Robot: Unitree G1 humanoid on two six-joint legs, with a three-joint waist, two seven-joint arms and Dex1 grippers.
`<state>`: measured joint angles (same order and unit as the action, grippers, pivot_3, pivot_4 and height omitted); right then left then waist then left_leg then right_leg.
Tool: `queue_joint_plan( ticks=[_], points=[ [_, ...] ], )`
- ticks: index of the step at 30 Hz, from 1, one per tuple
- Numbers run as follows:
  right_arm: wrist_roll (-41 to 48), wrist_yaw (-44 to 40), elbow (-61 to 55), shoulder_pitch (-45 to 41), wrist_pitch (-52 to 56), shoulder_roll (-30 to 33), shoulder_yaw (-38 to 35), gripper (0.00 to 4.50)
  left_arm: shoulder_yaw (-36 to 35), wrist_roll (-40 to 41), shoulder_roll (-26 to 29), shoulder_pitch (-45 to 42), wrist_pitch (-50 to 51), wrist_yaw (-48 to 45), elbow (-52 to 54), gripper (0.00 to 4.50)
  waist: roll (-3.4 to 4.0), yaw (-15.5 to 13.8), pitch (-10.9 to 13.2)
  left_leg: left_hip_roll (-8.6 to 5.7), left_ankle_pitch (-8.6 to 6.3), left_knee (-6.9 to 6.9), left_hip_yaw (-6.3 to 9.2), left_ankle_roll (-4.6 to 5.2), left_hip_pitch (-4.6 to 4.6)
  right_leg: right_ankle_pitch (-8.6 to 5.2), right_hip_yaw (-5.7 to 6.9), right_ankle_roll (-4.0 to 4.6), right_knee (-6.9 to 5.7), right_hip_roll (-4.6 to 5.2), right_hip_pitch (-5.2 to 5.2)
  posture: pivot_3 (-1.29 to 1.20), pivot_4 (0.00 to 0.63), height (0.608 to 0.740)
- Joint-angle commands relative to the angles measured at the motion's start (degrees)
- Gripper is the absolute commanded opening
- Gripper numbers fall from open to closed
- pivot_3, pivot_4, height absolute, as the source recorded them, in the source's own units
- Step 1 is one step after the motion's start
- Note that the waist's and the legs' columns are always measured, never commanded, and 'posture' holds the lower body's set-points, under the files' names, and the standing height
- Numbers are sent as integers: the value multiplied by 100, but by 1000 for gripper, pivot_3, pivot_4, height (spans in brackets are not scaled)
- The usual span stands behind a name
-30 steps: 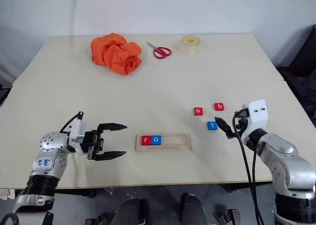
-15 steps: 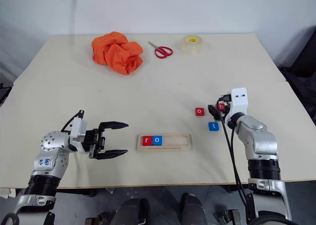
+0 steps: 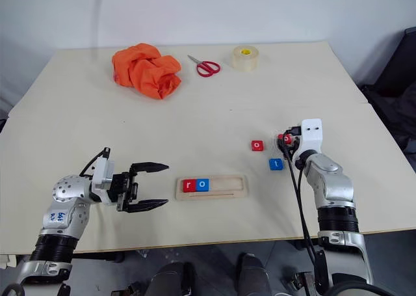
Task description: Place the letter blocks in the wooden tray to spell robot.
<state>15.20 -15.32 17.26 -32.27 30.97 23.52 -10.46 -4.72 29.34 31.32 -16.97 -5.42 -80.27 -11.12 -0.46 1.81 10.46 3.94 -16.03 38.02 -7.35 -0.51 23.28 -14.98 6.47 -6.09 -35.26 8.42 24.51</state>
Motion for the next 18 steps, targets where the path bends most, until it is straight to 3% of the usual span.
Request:
queue_joint_plan(
  ticks=[1,5,8,18],
  points=[
    [7,33,-136,11,-69,-94,-62,1482,-156,184,80,14,16,-101,117,4500,0,1,0,0,0,0,0,0,0,0,0,0,1,0,0,0,150,740],
    [39,106,-617,108,-5,-137,-103,1454,-182,216,123,-18,20,-242,3,4500,0,-2,0,0,0,0,0,0,0,0,0,0,1,0,1,0,150,740],
    [257,176,-1729,457,484,-161,-195,1454,-221,209,196,-27,-52,-439,-159,4500,0,-10,0,0,0,-3,-1,0,2,0,-1,0,-2,0,5,0,150,740],
    [1175,713,-5751,2811,2624,-364,-567,1454,-311,65,261,-78,-589,-786,-788,4500,0,-41,-1,0,-12,-9,8,3,10,-1,4,1,26,0,2,0,150,740]
  ],
)
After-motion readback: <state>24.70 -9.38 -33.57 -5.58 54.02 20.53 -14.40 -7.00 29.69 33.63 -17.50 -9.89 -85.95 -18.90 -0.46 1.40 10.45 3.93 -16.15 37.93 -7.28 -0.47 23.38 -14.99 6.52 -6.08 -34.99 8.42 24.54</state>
